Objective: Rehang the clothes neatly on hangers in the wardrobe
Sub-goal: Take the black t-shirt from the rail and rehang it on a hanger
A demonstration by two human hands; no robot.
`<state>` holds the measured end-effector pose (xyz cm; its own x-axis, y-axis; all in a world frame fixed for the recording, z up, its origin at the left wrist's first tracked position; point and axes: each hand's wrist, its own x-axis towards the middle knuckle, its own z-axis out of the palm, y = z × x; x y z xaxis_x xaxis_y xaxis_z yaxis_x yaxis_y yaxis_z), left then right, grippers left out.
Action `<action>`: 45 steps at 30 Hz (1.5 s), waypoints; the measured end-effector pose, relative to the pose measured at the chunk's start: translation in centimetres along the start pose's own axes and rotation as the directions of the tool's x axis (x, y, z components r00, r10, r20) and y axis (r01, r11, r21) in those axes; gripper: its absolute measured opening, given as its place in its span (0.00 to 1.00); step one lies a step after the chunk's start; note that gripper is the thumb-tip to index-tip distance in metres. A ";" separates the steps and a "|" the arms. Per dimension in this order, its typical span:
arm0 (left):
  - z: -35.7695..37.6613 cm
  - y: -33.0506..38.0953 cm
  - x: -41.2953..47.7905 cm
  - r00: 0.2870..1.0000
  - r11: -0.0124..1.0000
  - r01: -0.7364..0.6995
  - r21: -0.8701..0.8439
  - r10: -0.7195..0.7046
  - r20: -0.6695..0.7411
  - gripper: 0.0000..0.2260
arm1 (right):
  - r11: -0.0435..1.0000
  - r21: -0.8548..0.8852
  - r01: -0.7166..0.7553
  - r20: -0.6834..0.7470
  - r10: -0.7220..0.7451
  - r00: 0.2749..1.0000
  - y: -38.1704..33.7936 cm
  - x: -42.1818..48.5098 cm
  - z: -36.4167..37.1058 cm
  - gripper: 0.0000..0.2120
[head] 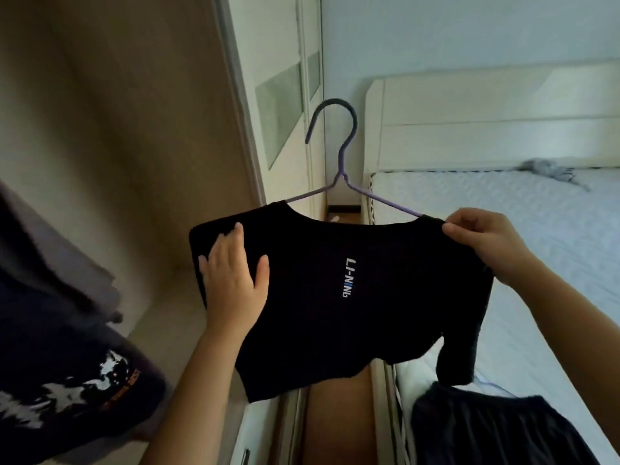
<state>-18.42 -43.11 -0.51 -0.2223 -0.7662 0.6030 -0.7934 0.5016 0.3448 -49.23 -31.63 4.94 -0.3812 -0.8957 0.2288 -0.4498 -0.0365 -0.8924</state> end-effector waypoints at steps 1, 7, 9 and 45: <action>0.8 0.2 -0.1 1.000 1.000 -0.011 -0.018 0.012 0.026 0.29 | 1.000 0.011 -0.028 -0.006 0.028 1.000 0.9 -0.6 -0.6 0.11; 2.3 1.1 1.1 0.992 0.997 -0.061 0.040 0.065 -0.111 0.20 | 0.993 0.033 -0.109 -0.021 0.110 0.994 3.8 -3.0 -3.8 0.17; 2.4 1.7 1.3 0.987 0.993 -0.115 0.027 0.117 -0.111 0.17 | 0.992 0.026 -0.125 -0.042 0.126 0.991 4.1 -3.9 -4.7 0.16; -8.2 19.2 -42.1 0.676 0.915 0.000 -0.405 0.298 0.674 0.07 | 0.643 -0.164 -0.748 -0.523 0.586 0.619 6.9 -67.1 -13.4 0.08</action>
<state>-19.72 2.05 -13.36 -0.7688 -0.6390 0.0249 -0.4964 0.6210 0.6066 -37.54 34.12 -11.32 -0.9222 -0.3436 -0.1777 -0.1367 0.7193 -0.6811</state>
